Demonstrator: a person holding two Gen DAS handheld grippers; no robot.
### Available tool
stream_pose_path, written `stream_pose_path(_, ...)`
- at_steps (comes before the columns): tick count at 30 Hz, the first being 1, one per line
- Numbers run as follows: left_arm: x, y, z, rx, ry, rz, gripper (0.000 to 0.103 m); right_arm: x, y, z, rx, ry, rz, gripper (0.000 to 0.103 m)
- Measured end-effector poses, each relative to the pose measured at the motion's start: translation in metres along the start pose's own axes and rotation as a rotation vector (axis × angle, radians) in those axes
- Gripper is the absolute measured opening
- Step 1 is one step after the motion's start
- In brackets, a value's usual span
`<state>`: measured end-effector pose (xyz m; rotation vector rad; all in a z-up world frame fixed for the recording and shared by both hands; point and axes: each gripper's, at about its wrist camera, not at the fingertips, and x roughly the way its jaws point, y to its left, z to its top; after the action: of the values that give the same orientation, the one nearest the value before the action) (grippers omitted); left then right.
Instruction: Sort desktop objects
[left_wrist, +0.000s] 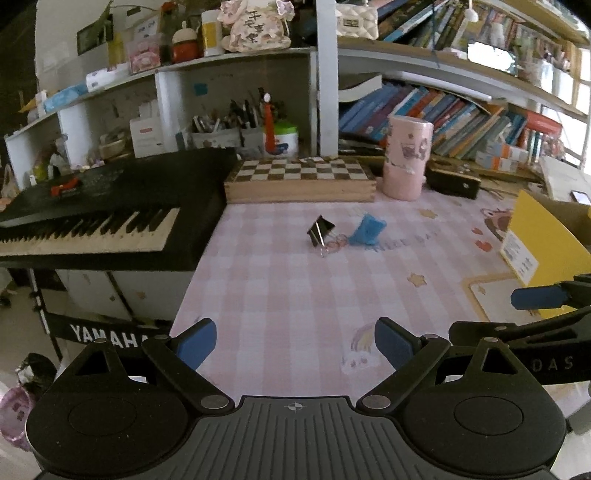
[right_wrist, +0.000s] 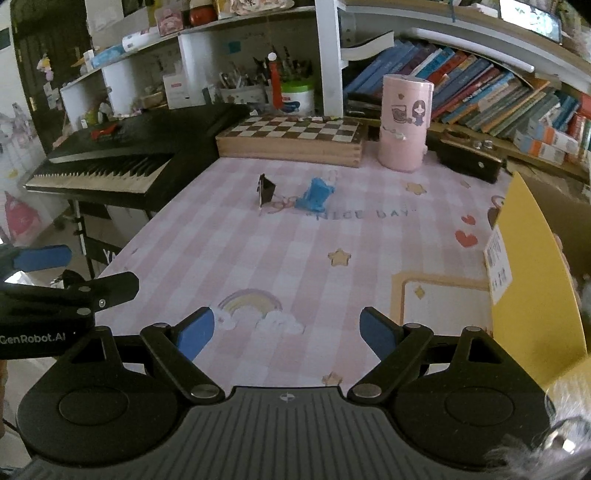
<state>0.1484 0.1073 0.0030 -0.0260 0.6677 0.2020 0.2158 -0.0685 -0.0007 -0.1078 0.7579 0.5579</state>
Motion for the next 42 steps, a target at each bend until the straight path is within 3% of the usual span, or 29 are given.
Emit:
stream_pose_path(14, 0.056, -0.011, 0.04, -0.049, 0.008, 0.092, 0.095, 0.06, -0.045, 0.051, -0.022, -0.011, 0.029, 0.085)
stream_pose_path(30, 0.127, -0.023, 0.074, -0.061, 0.023, 0.159, 0.095, 0.166, -0.069, 0.107, -0.056, -0.004, 0.038, 0.081)
stream_pose_path(42, 0.147, -0.026, 0.077, -0.086, 0.049, 0.149, 0.095, 0.209, -0.068, 0.108, -0.076, 0.064, 0.113, 0.046)
